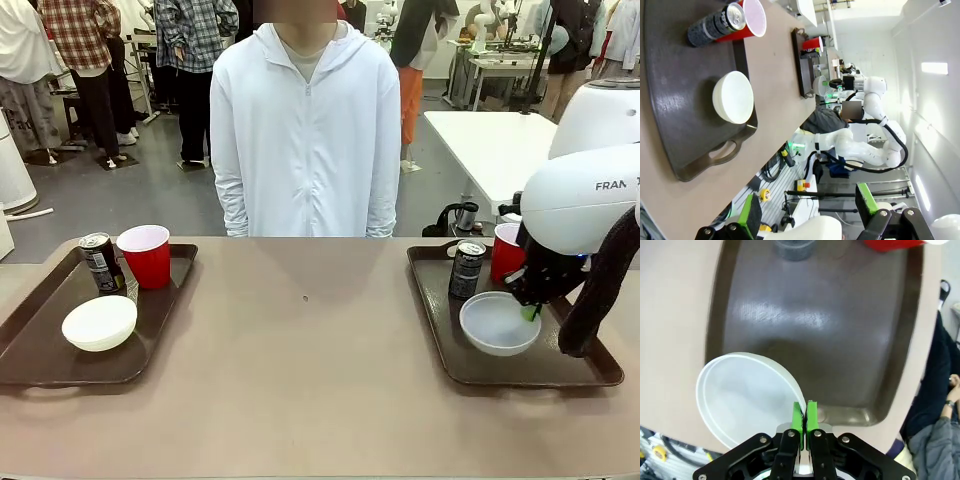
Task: Prepare tableware on both trays.
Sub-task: Pick up a Picnic Bowl from the table and place it on a Handle tray.
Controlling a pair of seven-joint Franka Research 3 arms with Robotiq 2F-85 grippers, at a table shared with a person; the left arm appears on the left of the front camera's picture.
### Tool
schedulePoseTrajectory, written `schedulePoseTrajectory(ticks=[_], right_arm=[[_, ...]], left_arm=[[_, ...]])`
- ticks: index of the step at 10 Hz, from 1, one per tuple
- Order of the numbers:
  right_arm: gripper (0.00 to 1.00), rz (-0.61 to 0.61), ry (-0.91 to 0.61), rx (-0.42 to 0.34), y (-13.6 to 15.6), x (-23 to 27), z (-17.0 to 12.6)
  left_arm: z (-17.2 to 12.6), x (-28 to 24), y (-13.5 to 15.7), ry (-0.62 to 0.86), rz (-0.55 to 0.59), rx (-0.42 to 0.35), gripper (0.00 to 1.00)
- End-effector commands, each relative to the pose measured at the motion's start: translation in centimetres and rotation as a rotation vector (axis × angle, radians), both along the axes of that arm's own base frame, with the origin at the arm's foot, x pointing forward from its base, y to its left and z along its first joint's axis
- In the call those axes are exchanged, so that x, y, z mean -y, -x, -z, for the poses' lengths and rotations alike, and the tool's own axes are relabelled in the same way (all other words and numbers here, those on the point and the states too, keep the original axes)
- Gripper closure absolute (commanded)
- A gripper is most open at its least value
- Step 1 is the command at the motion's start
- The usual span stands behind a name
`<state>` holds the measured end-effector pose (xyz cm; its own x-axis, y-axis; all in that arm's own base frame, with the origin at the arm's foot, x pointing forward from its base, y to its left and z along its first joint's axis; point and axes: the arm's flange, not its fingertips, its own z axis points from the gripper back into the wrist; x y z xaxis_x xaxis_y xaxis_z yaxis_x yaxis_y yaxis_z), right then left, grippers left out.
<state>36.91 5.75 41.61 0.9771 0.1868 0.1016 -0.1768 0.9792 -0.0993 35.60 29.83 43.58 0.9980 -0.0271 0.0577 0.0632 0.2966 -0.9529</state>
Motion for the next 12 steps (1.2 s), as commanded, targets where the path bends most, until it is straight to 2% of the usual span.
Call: schedulePoseTrajectory(ticks=[1,7,8,9,10,12], right_arm=[[1.00,-0.006,0.000,0.045,-0.4,1.1,2.2],[1.00,-0.003,-0.023,0.028,-4.7,1.2,5.1],[0.58,-0.004,-0.025,0.024,-4.9,1.2,5.2],[0.36,-0.008,-0.031,0.028,-4.9,1.1,5.2],[0.00,-0.005,-0.031,0.031,-4.9,1.1,5.0],[0.00,0.010,-0.028,0.025,-4.5,0.9,3.9]], left_arm=[[-0.2,0.1,0.3,-0.019,-0.001,-0.009,0.00],[-0.2,0.1,0.3,-0.019,-0.001,-0.009,0.00],[-0.2,0.1,0.3,-0.019,-0.001,-0.009,0.00],[-0.2,0.1,0.3,-0.019,-0.001,-0.009,0.00],[-0.2,0.1,0.3,-0.019,-0.001,-0.009,0.00],[-0.2,0.1,0.3,-0.019,-0.001,-0.009,0.00]])
